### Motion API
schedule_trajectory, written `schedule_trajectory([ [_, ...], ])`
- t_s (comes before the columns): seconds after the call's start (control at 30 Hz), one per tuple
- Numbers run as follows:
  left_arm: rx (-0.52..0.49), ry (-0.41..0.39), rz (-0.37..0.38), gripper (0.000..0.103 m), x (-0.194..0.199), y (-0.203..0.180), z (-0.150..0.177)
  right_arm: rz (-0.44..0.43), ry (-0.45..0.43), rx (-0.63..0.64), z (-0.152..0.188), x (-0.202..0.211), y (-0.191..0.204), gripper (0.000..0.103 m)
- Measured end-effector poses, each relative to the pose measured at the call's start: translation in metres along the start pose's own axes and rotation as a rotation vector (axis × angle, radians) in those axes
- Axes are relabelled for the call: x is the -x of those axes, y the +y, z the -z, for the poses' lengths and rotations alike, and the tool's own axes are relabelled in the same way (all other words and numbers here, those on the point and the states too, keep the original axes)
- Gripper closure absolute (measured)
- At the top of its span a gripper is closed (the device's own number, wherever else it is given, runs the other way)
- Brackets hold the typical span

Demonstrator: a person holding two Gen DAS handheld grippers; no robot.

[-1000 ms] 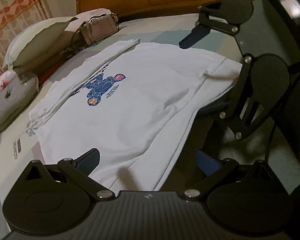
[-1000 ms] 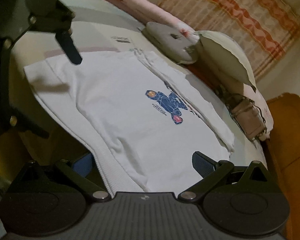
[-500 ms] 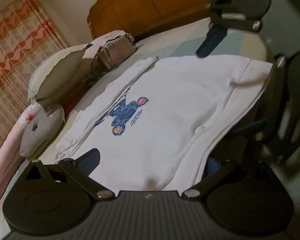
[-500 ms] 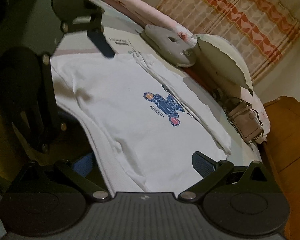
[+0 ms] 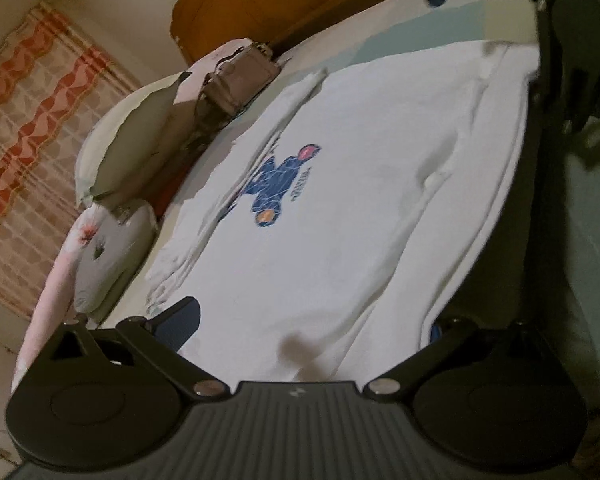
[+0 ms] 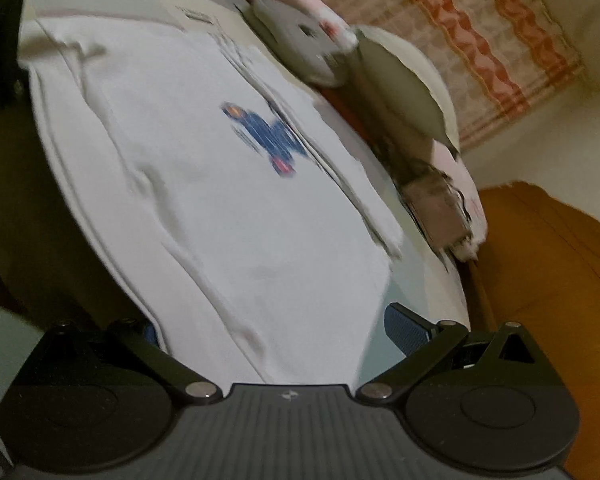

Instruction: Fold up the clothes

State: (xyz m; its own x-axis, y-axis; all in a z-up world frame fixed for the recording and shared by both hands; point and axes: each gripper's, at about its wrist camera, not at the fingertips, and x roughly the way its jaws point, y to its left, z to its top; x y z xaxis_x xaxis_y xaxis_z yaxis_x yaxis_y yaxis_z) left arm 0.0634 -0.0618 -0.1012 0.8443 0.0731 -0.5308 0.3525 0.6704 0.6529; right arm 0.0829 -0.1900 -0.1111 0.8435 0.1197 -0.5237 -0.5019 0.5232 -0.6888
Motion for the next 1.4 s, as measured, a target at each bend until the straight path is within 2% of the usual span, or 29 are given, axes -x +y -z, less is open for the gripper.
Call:
schedule_trajectory([
  [0.1,-0.018,0.012,-0.023,0.001,-0.002,-0.001,0.002,0.007,0.012,-0.009,0.000,-0.003,-0.003,0.000],
  [0.23,-0.039,-0.019,0.000,0.001,-0.004,-0.011,-0.011,0.009,-0.027,0.009,-0.016,-0.006,0.008,0.000],
  [0.33,-0.050,-0.011,-0.025,0.000,-0.008,-0.010,-0.008,0.022,-0.032,0.019,-0.019,-0.009,0.009,0.000],
  [0.5,-0.002,0.022,-0.060,0.000,-0.013,0.003,0.001,0.111,0.016,0.016,-0.005,-0.017,0.001,0.000],
  [0.77,0.030,-0.005,-0.158,0.000,-0.015,0.010,-0.004,0.234,-0.060,0.000,-0.012,-0.016,-0.004,0.000],
  [0.97,0.042,-0.009,-0.171,0.000,-0.024,0.031,-0.008,0.246,-0.059,-0.018,-0.022,-0.024,-0.017,0.000],
  [1.4,-0.005,-0.047,-0.195,0.000,-0.062,0.070,-0.019,0.302,-0.051,0.002,-0.059,-0.063,-0.047,0.000],
])
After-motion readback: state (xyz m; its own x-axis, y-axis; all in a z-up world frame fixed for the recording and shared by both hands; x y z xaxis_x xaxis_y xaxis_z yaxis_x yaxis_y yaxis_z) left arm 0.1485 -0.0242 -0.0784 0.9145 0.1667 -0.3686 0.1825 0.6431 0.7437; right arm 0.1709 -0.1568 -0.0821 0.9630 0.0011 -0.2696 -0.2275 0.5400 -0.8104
